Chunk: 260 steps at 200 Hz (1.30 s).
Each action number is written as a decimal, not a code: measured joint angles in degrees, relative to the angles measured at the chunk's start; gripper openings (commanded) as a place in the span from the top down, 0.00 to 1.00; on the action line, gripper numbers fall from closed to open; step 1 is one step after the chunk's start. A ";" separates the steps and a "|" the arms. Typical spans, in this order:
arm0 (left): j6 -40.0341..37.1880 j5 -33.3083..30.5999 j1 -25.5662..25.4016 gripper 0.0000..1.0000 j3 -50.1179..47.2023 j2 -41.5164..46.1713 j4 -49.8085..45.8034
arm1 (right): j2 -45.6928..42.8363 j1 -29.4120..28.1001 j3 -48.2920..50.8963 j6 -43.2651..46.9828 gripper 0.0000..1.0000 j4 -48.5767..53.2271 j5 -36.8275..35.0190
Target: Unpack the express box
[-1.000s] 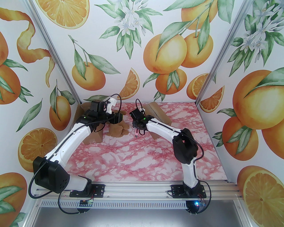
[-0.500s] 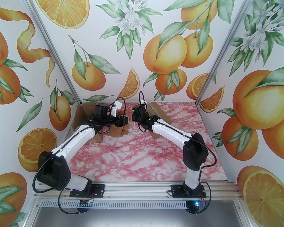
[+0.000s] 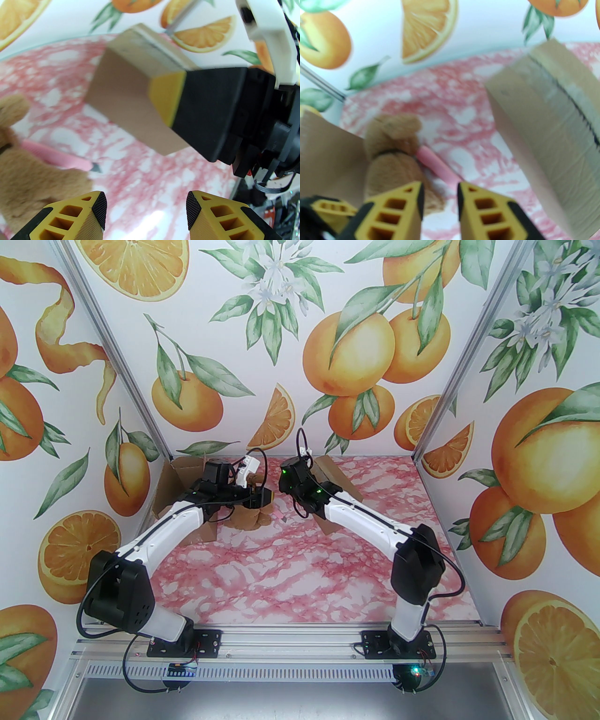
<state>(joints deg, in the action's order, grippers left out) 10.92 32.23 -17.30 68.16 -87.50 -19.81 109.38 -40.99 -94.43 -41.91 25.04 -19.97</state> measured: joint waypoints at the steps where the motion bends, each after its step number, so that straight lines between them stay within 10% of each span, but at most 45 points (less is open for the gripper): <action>1: -0.02 -0.13 0.02 0.40 0.00 0.00 -0.09 | 0.42 0.07 -0.39 -0.02 0.64 0.28 -0.02; 129: -2.34 -9.73 0.90 0.39 2.38 1.01 -3.19 | 35.89 -0.33 -39.80 16.81 0.32 27.17 8.26; 260: -3.06 -10.25 1.16 0.39 2.97 1.01 -6.58 | 43.28 -1.16 -46.93 16.50 0.50 34.67 10.25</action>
<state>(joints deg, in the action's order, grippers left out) 7.86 21.98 -16.14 71.13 -86.50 -26.39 152.66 -42.15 -141.36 -25.41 59.70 -9.72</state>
